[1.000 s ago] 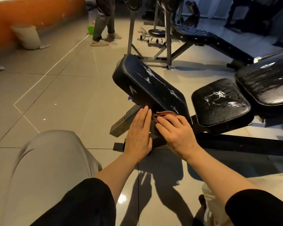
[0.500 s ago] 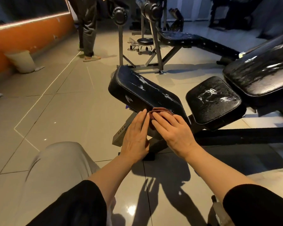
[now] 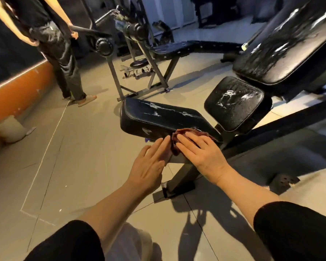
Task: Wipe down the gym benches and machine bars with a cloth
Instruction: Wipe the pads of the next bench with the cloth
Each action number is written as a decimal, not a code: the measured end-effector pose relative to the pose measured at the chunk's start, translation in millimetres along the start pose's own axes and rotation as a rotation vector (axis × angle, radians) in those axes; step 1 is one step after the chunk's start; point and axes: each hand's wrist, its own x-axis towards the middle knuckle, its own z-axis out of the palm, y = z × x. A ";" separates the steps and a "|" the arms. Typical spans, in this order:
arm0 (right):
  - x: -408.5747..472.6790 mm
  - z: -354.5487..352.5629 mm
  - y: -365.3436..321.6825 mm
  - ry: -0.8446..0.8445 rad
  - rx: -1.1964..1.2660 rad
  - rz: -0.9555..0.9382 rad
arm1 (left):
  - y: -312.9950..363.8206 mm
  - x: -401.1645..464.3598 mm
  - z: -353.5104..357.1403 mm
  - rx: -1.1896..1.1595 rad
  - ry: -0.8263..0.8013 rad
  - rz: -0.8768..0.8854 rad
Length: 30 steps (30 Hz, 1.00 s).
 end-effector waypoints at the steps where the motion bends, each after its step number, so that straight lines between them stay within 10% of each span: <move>1: -4.7 3.7 -2.3 -0.005 -0.011 0.023 | -4.8 -0.1 -2.9 0.024 -0.055 0.035; 8: -35.1 -1.8 -34.3 -0.091 0.090 0.331 | -22.3 -1.4 -7.8 0.024 -0.062 0.100; 20: 32.8 -38.3 -11.2 -0.426 -0.197 -0.146 | -26.0 -4.8 16.4 -0.027 0.100 0.159; 30: 37.4 -28.0 1.0 -0.260 -0.151 -0.131 | -28.8 1.1 31.0 0.025 0.081 0.155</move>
